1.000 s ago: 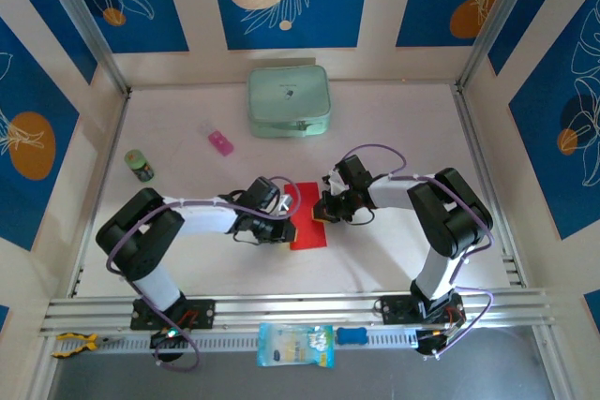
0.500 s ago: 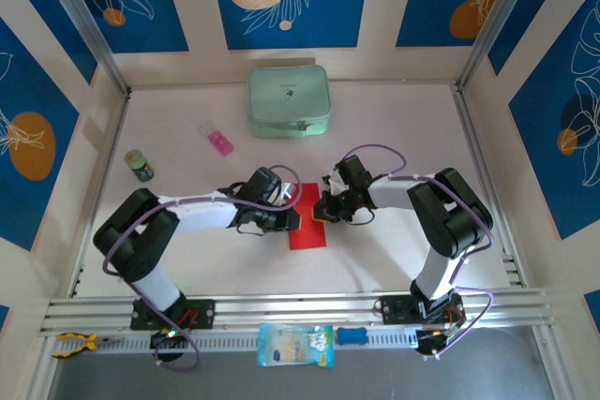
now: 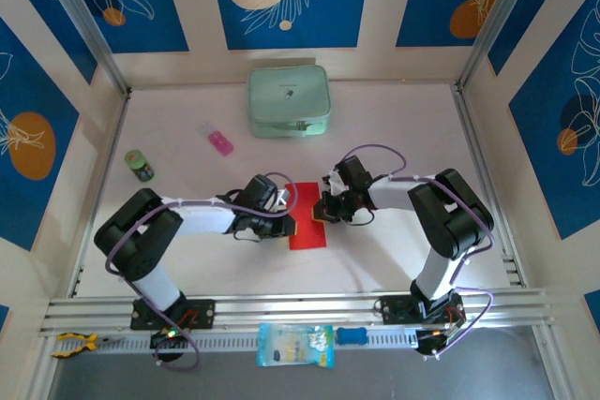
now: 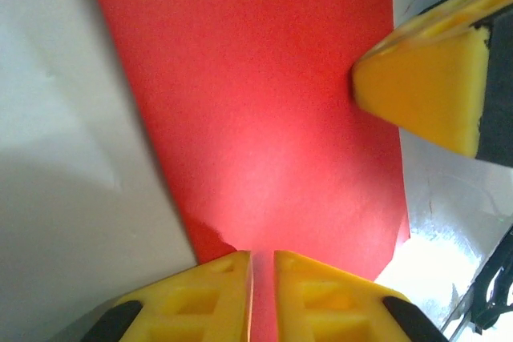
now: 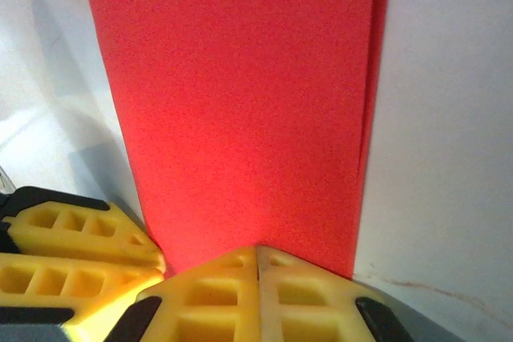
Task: Fold a paper plane with a square sheet of paper (pick it up from the middle)
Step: First fold the square sheet of paper in half at the center of the table.
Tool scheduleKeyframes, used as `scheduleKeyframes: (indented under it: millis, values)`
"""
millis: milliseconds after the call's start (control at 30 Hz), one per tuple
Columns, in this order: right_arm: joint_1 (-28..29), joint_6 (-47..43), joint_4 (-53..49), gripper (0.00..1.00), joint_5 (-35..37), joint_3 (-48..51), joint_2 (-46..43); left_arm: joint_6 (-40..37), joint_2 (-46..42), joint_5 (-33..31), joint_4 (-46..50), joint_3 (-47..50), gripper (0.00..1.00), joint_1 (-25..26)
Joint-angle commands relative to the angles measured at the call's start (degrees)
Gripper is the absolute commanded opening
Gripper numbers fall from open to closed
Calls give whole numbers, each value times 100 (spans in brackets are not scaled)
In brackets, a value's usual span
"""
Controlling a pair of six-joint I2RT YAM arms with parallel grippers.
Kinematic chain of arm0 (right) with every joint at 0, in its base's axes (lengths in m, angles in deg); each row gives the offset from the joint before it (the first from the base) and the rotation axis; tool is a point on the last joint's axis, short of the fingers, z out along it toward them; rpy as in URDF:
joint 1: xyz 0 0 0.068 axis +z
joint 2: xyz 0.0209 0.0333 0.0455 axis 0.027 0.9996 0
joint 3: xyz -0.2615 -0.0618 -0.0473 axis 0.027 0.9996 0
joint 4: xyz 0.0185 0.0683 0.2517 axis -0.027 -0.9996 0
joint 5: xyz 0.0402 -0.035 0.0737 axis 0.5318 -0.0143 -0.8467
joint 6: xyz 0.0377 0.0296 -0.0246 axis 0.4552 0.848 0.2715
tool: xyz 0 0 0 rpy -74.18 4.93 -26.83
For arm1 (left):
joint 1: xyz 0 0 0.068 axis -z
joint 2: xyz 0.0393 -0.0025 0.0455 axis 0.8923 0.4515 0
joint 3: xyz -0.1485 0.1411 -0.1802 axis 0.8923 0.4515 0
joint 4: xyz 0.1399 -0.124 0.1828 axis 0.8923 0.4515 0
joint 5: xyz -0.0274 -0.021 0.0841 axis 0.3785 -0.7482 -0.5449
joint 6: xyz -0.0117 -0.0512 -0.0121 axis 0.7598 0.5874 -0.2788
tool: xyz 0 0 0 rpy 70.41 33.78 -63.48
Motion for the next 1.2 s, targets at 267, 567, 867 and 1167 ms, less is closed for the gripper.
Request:
scheduleKeyframes:
  millis: [267, 567, 867, 1167]
  values:
    - [23, 43, -918, 0, 885, 368, 221, -232, -116, 882, 328, -195, 16, 252]
    - [85, -155, -773, 0, 624, 304, 159, -13, -137, 748, 71, 450, 15, 397]
    - [372, -584, -1450, 9, 1073, -266, -980, -471, -1765, -450, 1061, -205, 22, -31]
    - [280, 542, -1966, 33, 1997, 523, -3164, -215, 121, 787, 502, -1504, 17, -965]
